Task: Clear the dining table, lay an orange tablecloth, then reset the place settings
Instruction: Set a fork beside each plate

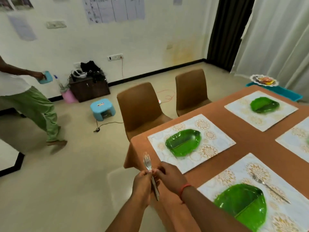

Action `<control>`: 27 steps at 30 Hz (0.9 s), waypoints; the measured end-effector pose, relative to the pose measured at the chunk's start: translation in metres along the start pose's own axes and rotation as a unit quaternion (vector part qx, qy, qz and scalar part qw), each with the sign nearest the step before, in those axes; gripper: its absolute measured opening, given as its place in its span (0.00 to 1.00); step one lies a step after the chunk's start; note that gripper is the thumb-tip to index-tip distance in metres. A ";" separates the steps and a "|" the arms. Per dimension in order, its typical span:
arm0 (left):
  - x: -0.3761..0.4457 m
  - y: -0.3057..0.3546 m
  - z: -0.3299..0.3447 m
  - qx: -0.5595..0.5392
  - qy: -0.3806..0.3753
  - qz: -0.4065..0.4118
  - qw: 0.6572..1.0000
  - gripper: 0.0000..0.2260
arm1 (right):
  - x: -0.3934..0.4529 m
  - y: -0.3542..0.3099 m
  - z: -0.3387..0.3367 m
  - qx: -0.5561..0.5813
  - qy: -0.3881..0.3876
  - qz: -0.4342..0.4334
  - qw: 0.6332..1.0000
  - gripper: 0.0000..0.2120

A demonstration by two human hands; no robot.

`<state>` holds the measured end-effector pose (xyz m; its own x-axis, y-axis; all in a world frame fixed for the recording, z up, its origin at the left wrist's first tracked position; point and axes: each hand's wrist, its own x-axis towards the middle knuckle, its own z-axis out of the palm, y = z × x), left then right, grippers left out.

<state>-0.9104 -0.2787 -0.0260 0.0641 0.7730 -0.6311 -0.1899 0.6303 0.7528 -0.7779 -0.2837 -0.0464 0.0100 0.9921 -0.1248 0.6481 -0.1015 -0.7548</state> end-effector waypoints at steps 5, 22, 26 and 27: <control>0.021 0.057 -0.052 0.059 0.008 0.025 0.998 0.09 | 0.024 -0.074 0.041 0.087 0.034 0.054 0.994 0.10; 0.135 0.168 0.119 0.186 -0.244 0.005 0.952 0.08 | 0.141 -0.020 -0.096 0.326 0.238 0.181 0.897 0.10; 0.159 0.177 0.165 0.195 -0.292 -0.009 0.936 0.09 | 0.168 0.010 -0.124 0.332 0.268 0.205 0.881 0.10; 0.164 0.178 0.175 0.203 -0.297 -0.015 0.933 0.10 | 0.172 0.016 -0.130 0.322 0.278 0.216 0.879 0.10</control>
<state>-0.7621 -0.0271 0.0369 0.6173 0.5818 -0.5296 0.1999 0.5350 0.8209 -0.6668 -0.1049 0.0036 0.6354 0.7156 -0.2901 -0.0712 -0.3199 -0.9448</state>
